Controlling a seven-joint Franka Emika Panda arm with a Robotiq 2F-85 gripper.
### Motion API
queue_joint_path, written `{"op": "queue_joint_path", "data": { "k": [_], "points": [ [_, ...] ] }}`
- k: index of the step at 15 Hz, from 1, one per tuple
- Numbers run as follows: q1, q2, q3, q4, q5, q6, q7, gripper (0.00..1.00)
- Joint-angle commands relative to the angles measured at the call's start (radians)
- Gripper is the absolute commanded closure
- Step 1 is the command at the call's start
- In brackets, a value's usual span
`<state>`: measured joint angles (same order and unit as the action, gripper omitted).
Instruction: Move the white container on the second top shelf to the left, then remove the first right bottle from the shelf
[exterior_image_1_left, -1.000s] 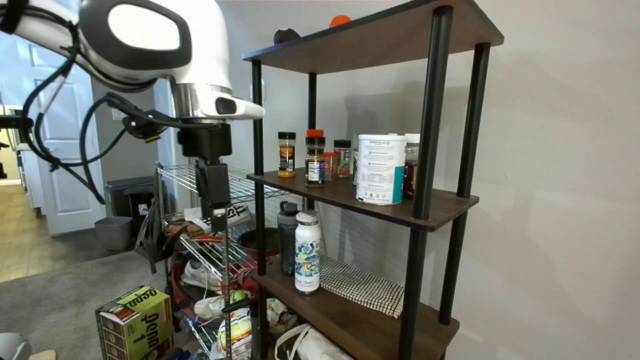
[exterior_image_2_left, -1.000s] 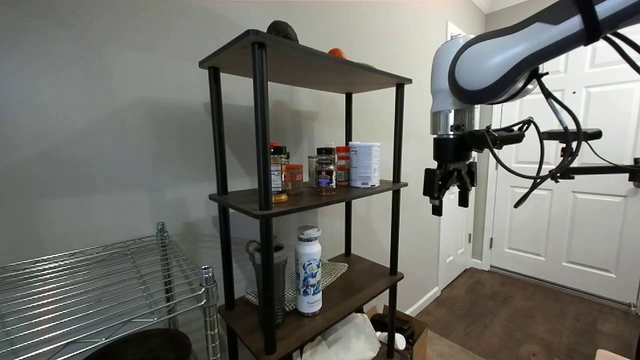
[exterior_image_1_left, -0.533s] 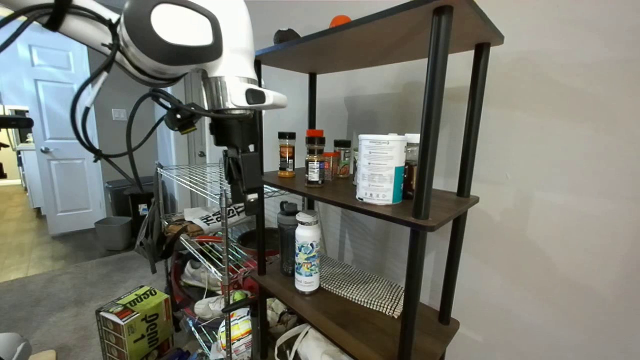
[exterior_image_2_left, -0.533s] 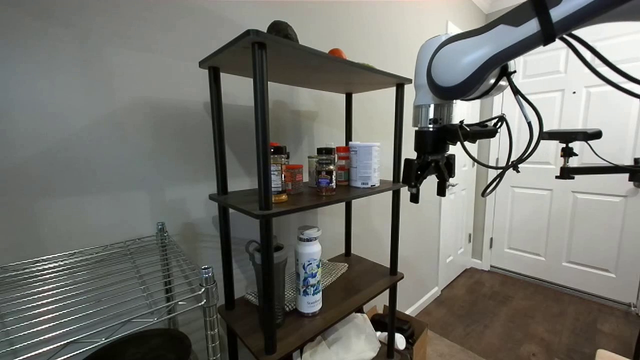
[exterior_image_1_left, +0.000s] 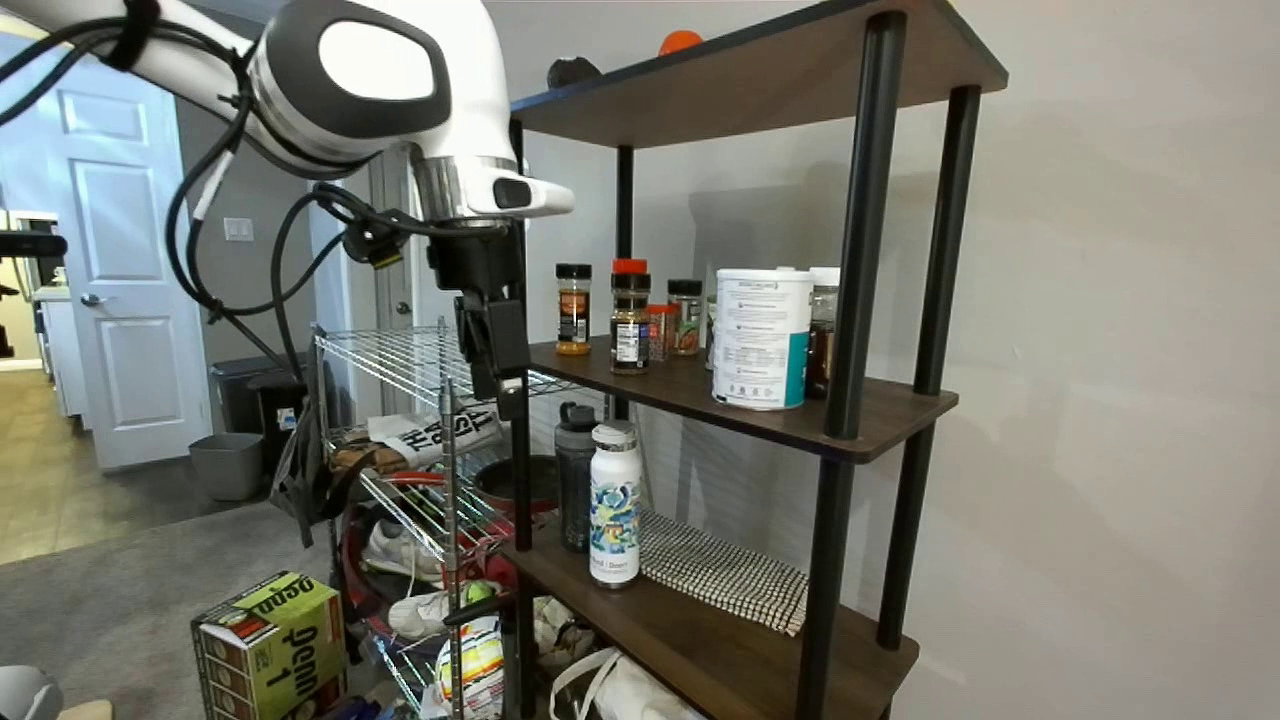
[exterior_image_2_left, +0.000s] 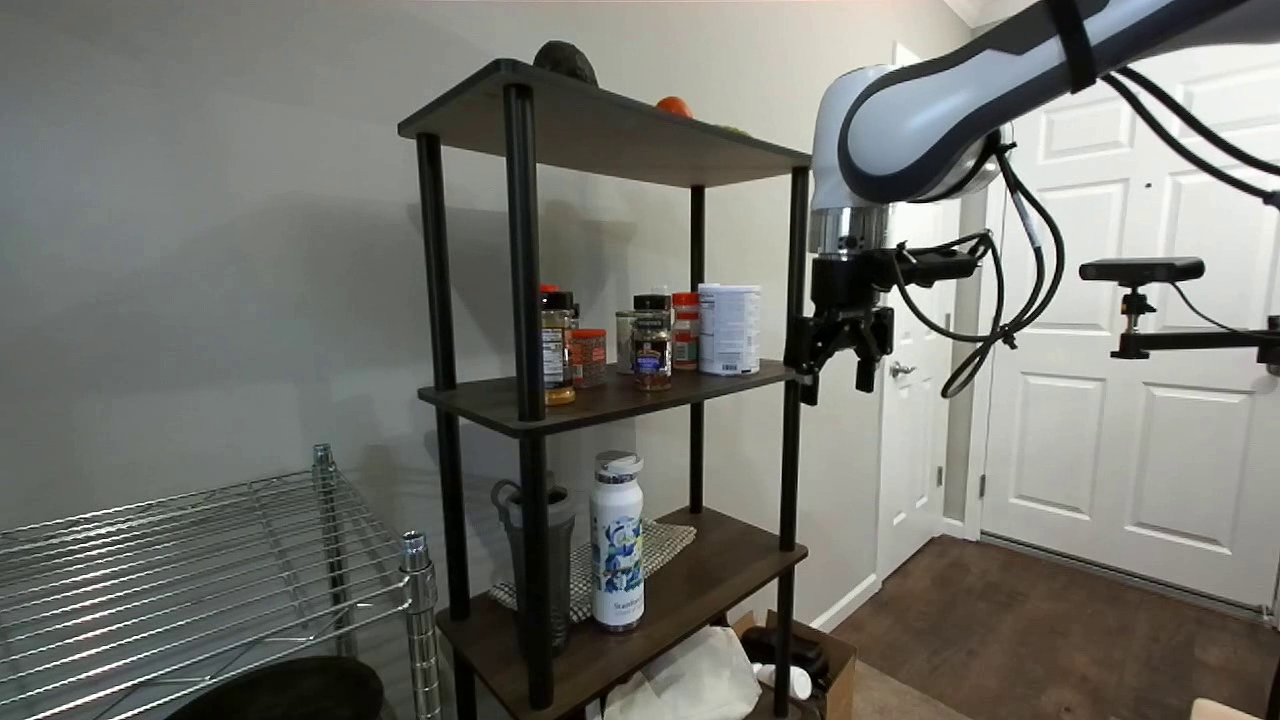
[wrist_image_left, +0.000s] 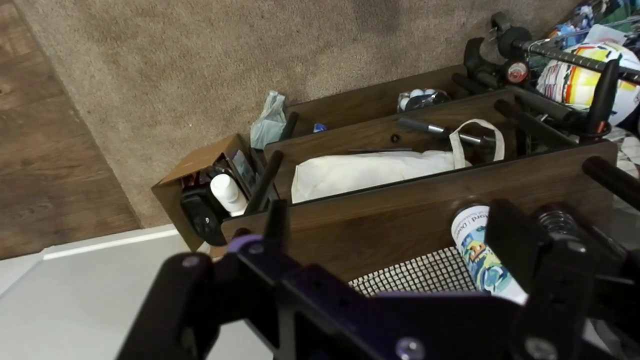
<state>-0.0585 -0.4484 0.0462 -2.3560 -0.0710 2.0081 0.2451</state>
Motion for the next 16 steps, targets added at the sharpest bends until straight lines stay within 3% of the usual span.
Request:
{"op": "queue_joint_path", "data": {
  "k": [1,9,16],
  "points": [
    [0.006,0.004,0.014,-0.002,0.004,0.078,0.03,0.0],
    [-0.001,0.081,0.013,0.094,0.027,0.229,0.062,0.0],
    [-0.021,0.17,0.031,0.196,-0.017,0.356,0.178,0.0]
  ]
}}
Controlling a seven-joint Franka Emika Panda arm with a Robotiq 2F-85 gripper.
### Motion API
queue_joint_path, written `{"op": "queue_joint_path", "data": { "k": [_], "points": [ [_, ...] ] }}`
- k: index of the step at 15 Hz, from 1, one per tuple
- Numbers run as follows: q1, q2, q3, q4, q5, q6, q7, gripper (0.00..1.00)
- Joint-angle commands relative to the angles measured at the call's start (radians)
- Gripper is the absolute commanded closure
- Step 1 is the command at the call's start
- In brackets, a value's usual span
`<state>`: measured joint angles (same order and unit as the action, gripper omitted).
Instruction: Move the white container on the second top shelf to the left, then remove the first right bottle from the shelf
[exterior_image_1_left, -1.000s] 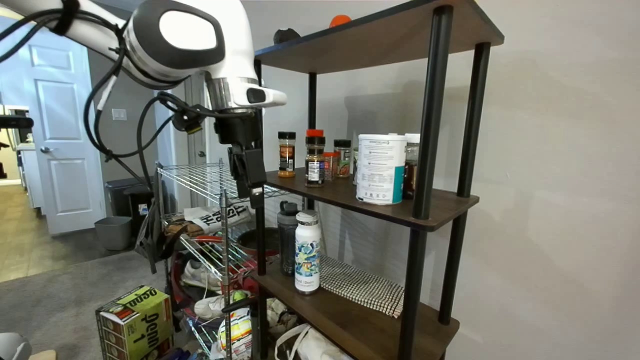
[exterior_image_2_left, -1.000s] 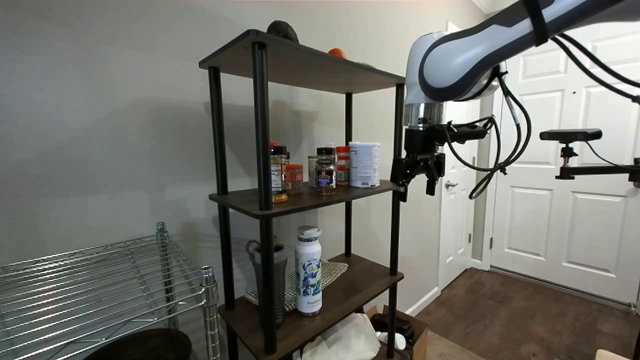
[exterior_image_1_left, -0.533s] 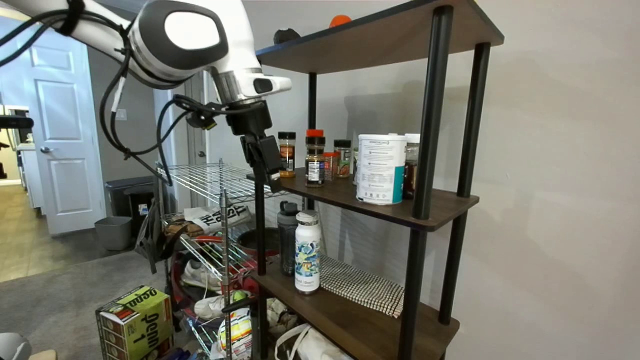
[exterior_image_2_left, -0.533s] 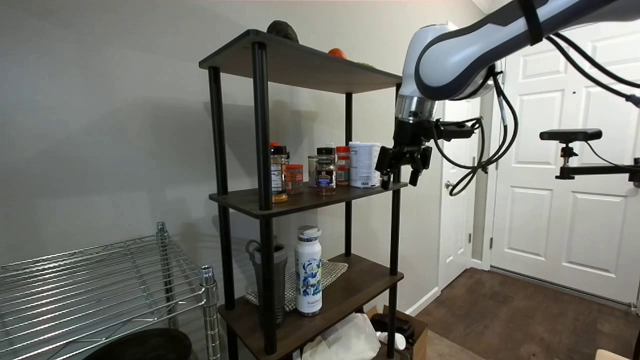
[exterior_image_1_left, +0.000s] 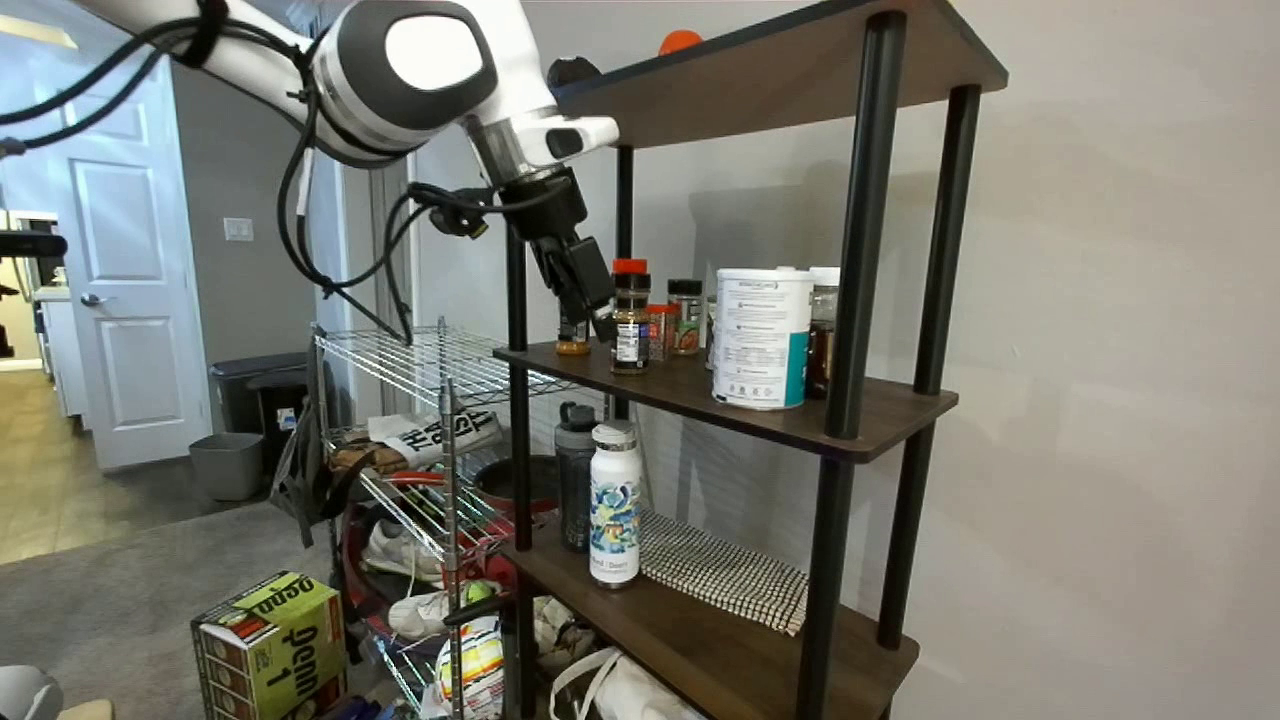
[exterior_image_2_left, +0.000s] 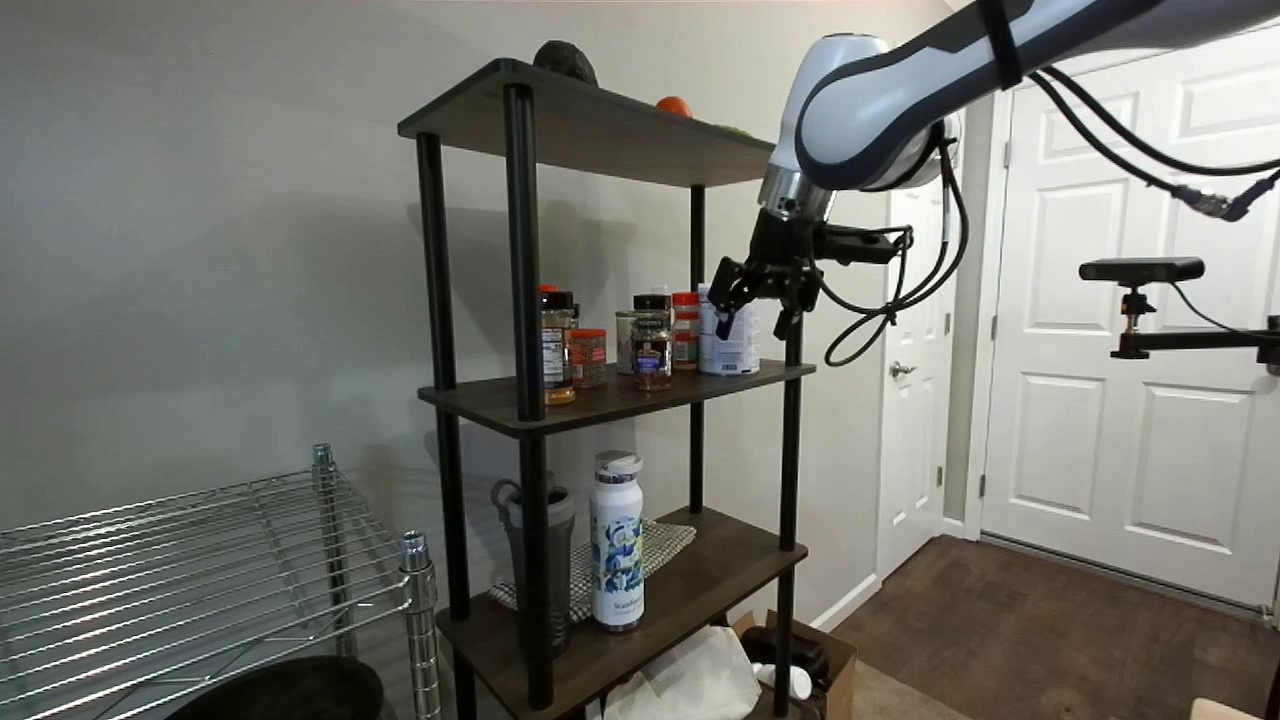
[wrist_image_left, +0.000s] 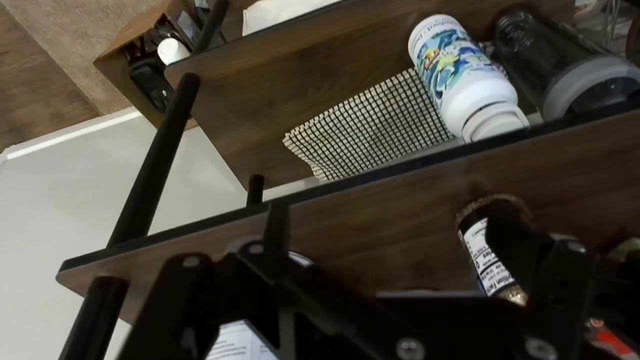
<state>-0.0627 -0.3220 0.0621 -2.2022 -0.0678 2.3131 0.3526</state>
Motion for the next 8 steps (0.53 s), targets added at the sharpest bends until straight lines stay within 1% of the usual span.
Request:
{"op": "queue_joint_path", "data": {
  "k": [1,4,6,8],
  "points": [
    [-0.02,0.056,0.018,0.055,-0.022,0.074,0.102,0.0],
    [-0.039,0.08,0.033,0.073,-0.06,0.15,0.226,0.0],
    [-0.069,0.087,0.053,0.075,-0.144,0.199,0.336,0.0],
    [-0.098,0.089,0.067,0.078,-0.251,0.213,0.446,0.0]
  ]
}}
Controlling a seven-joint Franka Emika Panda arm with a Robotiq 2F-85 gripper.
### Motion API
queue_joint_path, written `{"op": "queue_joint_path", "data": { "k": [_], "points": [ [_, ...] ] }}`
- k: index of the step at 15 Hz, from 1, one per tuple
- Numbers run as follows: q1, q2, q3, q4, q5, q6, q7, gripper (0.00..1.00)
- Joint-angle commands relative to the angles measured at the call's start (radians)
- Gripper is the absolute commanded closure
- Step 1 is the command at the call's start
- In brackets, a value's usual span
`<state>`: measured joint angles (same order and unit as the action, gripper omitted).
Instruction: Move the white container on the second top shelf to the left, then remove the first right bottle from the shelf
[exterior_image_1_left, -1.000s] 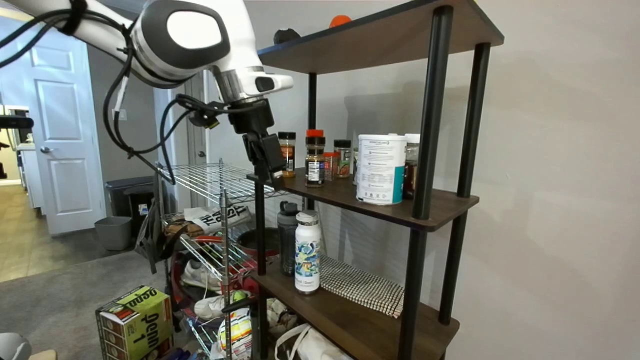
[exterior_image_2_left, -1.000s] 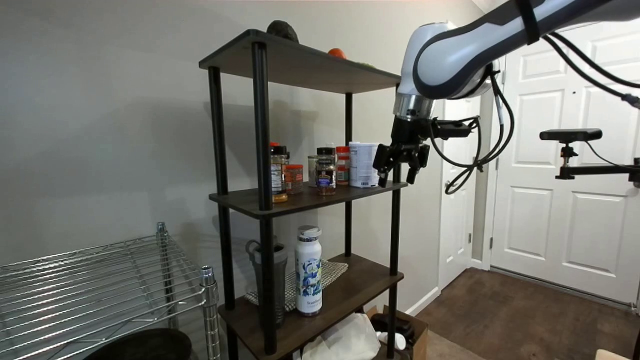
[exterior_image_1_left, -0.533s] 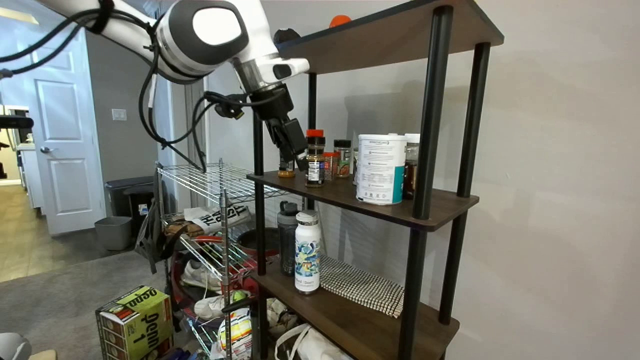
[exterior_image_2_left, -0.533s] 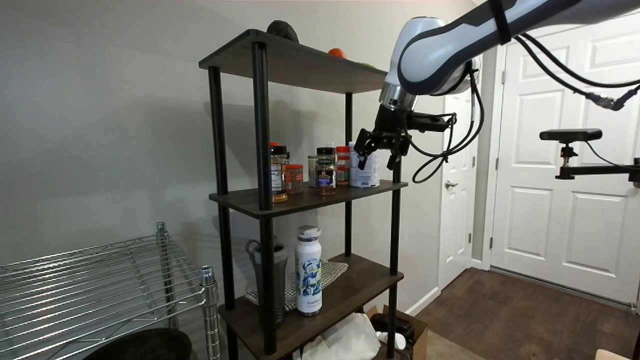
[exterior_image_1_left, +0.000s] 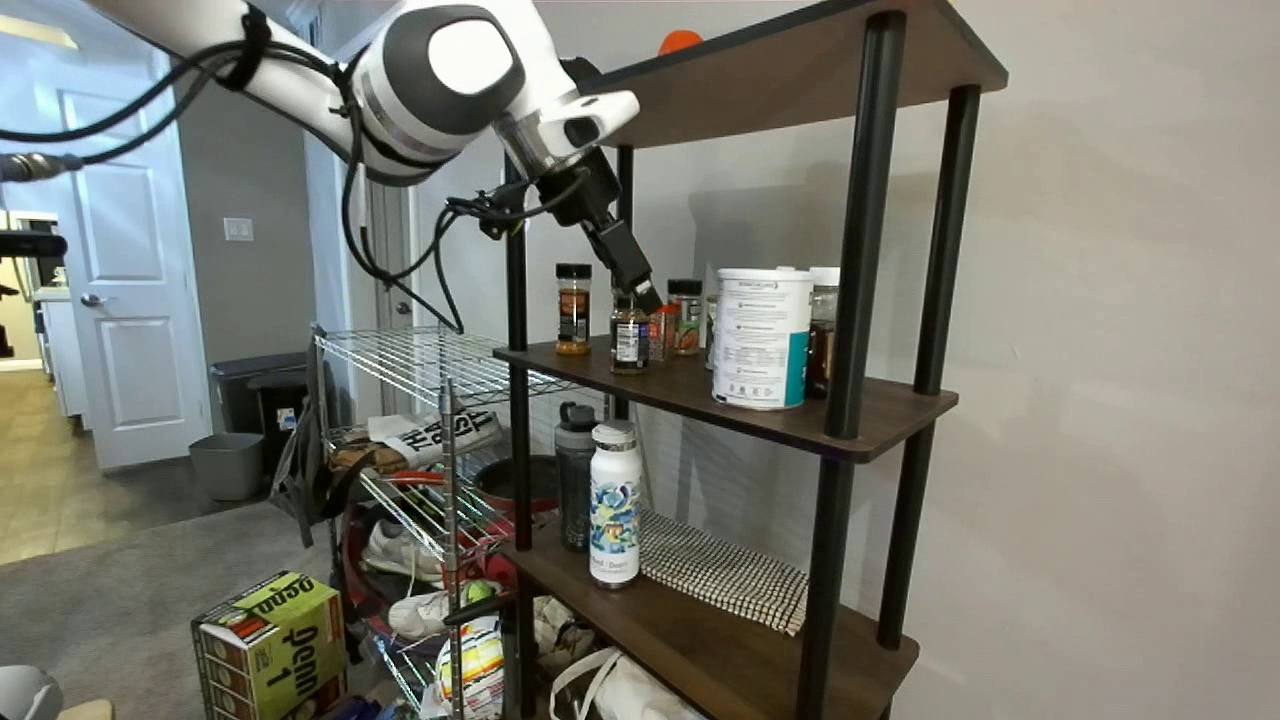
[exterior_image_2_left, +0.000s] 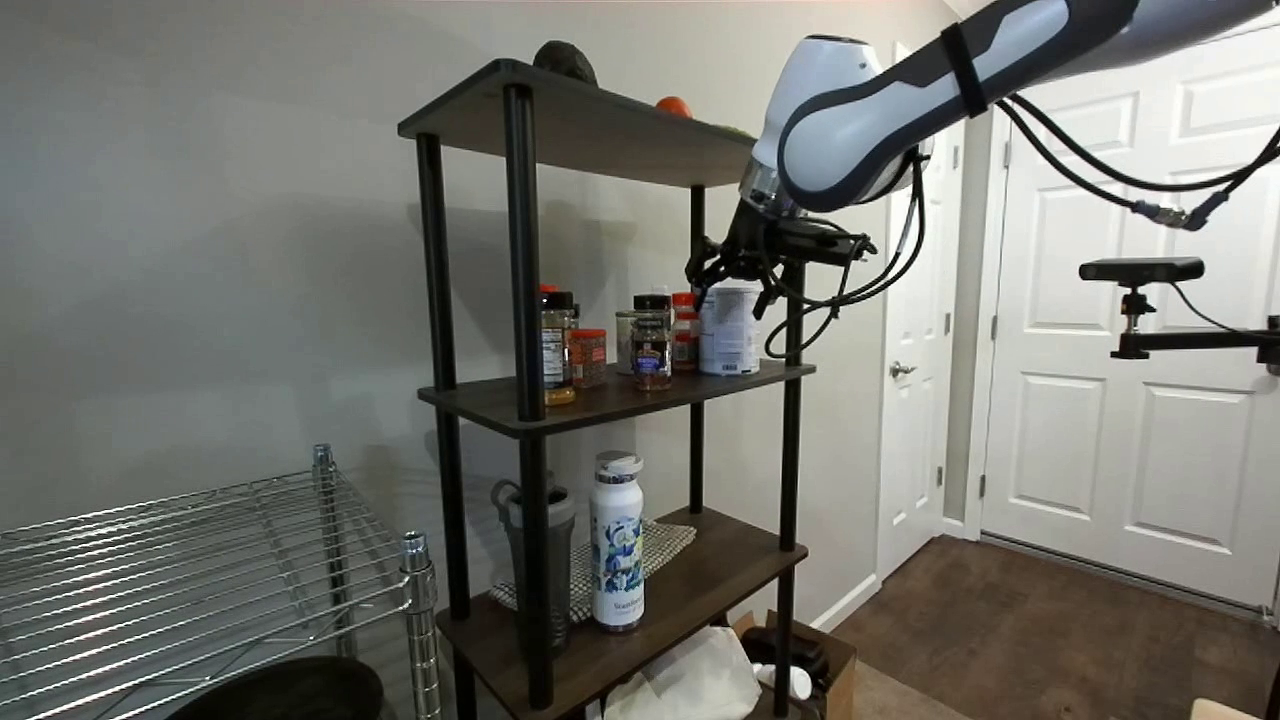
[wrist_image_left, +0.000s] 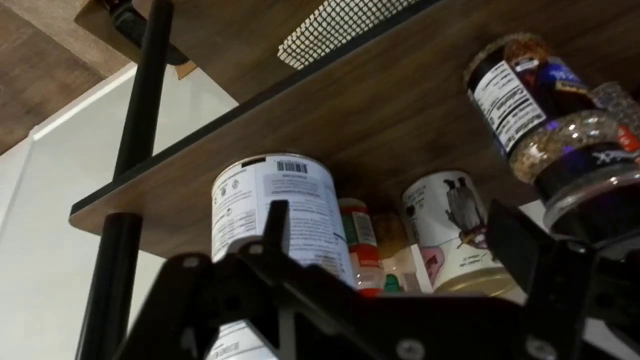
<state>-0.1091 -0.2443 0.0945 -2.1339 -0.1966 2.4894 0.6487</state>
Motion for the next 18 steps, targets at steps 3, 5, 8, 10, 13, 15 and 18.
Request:
{"op": "queue_joint_path", "data": {
  "k": [3,5,8,10,13,15,18],
  "points": [
    [-0.062,0.007,0.036,0.013,-0.21,0.016,0.253,0.0],
    [-0.055,0.006,0.034,0.016,-0.233,0.012,0.283,0.0],
    [-0.052,0.017,0.037,0.036,-0.256,-0.001,0.32,0.0],
    [-0.053,0.028,0.041,0.06,-0.272,-0.013,0.347,0.0],
    [-0.051,0.048,0.038,0.104,-0.294,-0.034,0.382,0.0],
    [-0.049,0.066,0.032,0.136,-0.301,-0.054,0.41,0.0],
    [-0.042,0.102,0.018,0.189,-0.279,-0.078,0.503,0.0]
  ]
}}
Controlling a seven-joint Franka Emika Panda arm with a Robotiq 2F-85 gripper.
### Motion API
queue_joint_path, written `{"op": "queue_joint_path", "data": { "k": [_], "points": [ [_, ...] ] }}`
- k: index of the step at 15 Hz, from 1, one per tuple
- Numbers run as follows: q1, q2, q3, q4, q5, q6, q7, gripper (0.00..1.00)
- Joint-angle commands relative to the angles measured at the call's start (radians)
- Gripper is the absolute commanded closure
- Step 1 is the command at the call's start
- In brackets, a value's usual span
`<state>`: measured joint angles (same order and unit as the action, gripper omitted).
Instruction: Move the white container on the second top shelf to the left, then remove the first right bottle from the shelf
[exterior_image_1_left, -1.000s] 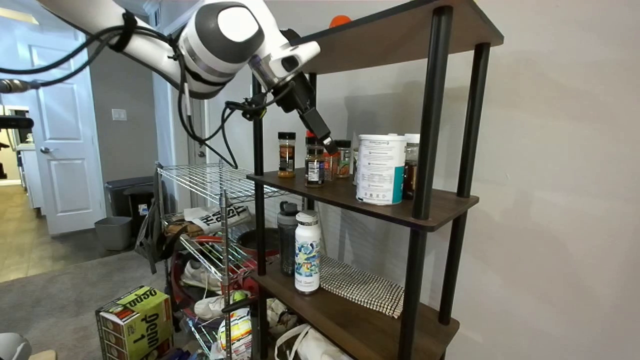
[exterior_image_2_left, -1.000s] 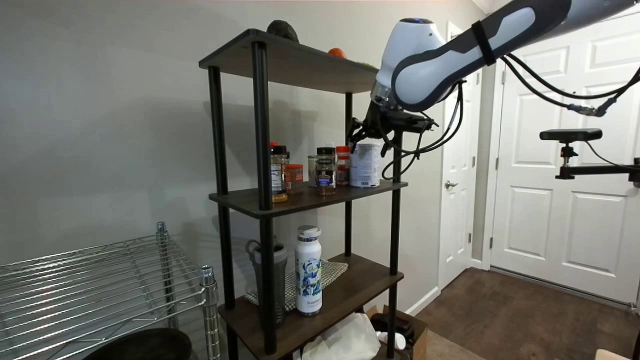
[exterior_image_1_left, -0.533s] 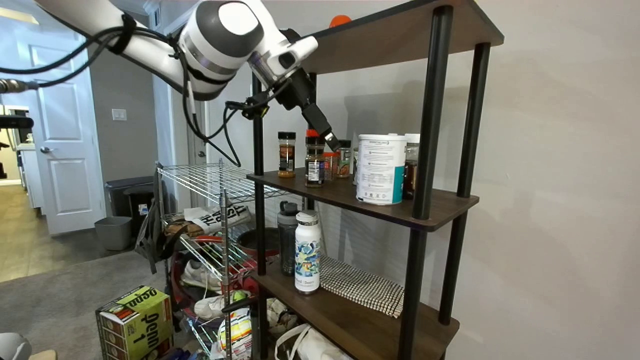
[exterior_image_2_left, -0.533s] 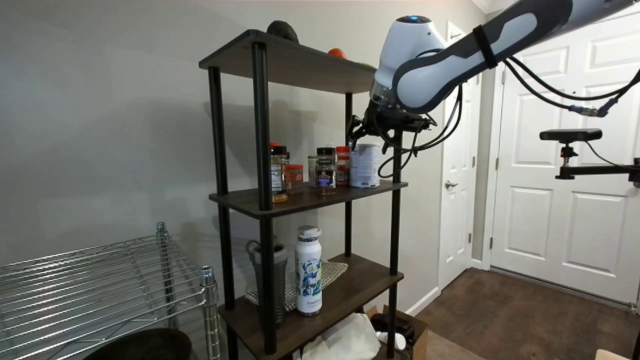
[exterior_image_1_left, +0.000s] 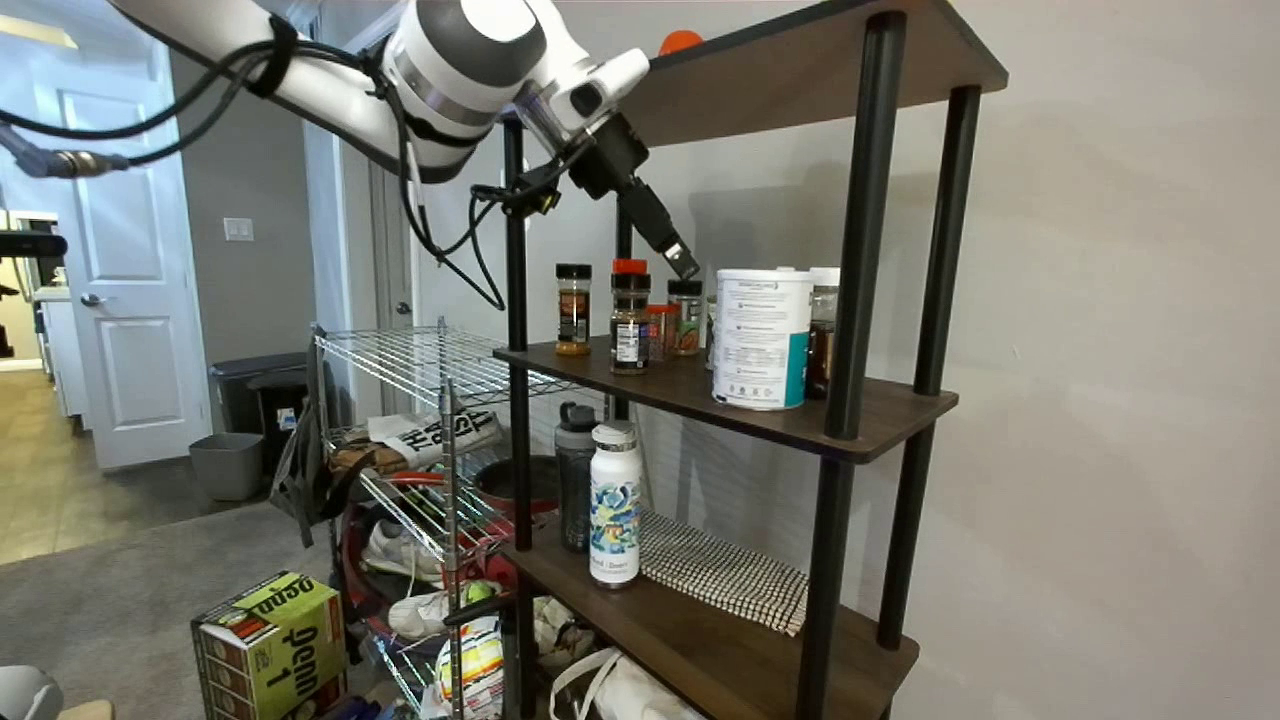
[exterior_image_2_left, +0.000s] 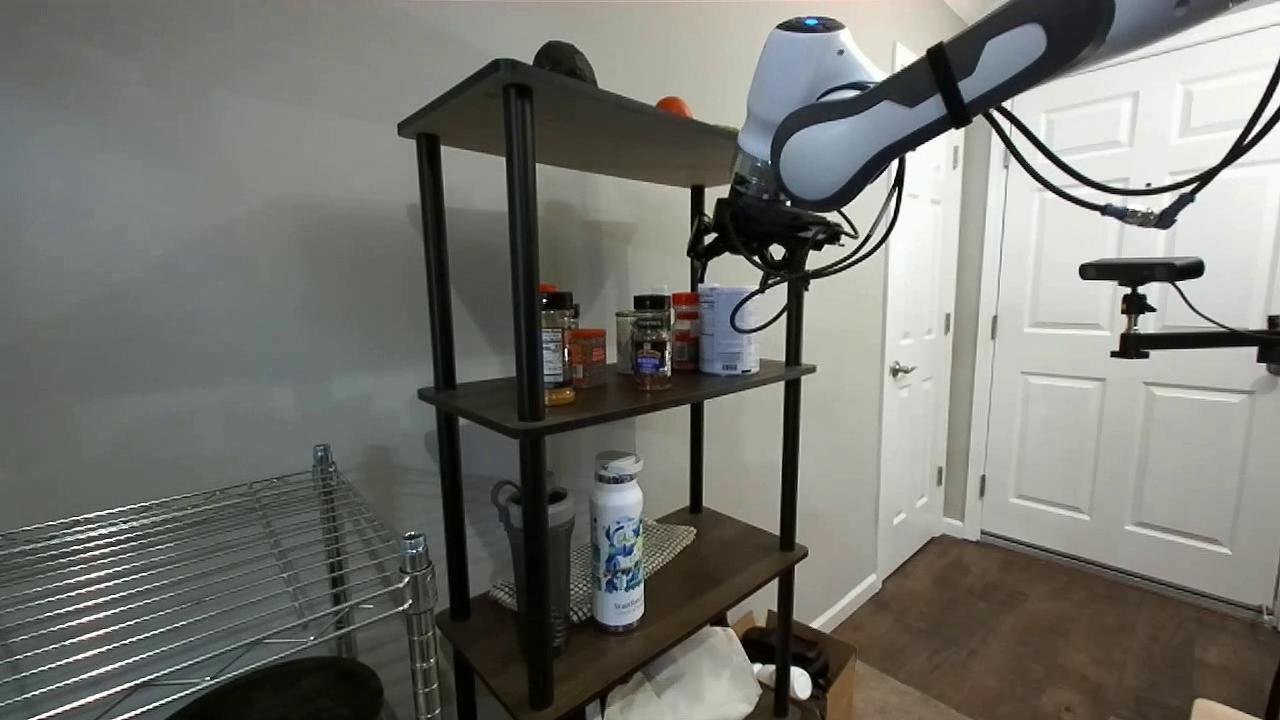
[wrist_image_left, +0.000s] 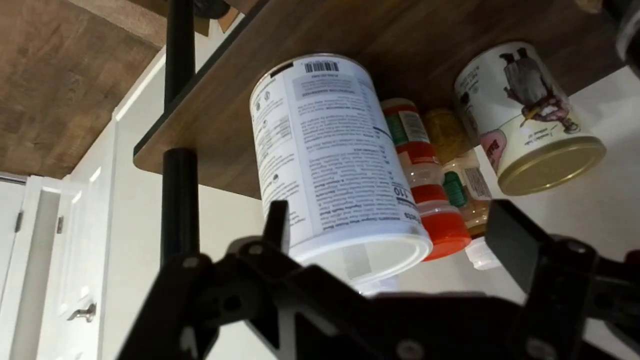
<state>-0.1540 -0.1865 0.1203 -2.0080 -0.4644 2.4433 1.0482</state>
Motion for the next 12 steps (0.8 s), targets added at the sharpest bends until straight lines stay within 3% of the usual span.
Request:
{"op": "queue_joint_path", "data": {
  "k": [1,12],
  "points": [
    [0.007,0.054,-0.014,0.079,-0.004,-0.036,0.133,0.0],
    [0.015,0.104,-0.086,0.174,-0.036,-0.009,0.419,0.0]
  ]
}}
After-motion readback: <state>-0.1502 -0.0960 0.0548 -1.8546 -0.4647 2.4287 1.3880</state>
